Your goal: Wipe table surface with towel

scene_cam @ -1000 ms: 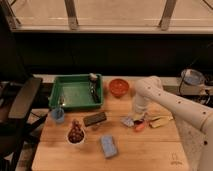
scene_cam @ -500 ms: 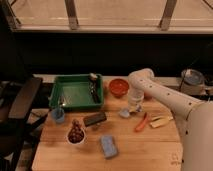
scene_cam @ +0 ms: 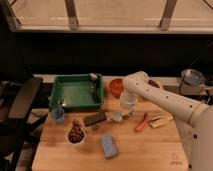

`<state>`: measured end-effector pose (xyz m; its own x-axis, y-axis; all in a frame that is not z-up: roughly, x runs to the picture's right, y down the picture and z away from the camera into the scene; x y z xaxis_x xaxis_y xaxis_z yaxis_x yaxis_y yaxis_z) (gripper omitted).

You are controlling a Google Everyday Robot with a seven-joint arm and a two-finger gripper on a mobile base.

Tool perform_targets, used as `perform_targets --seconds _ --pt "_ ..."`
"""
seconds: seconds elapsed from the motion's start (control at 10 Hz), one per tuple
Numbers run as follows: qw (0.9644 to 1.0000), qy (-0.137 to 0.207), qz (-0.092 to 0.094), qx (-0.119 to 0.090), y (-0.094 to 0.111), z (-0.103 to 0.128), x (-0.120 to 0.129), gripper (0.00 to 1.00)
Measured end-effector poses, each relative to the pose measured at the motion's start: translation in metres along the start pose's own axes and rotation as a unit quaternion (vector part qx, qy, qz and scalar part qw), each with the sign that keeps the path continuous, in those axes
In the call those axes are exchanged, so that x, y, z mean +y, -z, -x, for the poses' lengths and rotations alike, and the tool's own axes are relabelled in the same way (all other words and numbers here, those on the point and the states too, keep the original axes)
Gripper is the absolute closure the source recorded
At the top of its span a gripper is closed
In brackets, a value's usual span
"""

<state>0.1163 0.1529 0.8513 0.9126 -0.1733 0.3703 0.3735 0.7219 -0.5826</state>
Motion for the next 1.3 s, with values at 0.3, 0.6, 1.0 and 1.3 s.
perform_targets --seconds 0.3,0.6,1.0,1.3 --pt "0.9996 -0.023 0.016 0.007 0.000 -0.016 0.031 1.00" --pt "0.9969 -0.069 0.027 0.028 0.002 -0.061 0.045 1.00" --pt "0.9960 -0.078 0.019 0.040 0.000 -0.081 -0.002 1.00" --pt "0.9983 -0.048 0.008 0.031 -0.004 -0.047 -0.031 1.00"
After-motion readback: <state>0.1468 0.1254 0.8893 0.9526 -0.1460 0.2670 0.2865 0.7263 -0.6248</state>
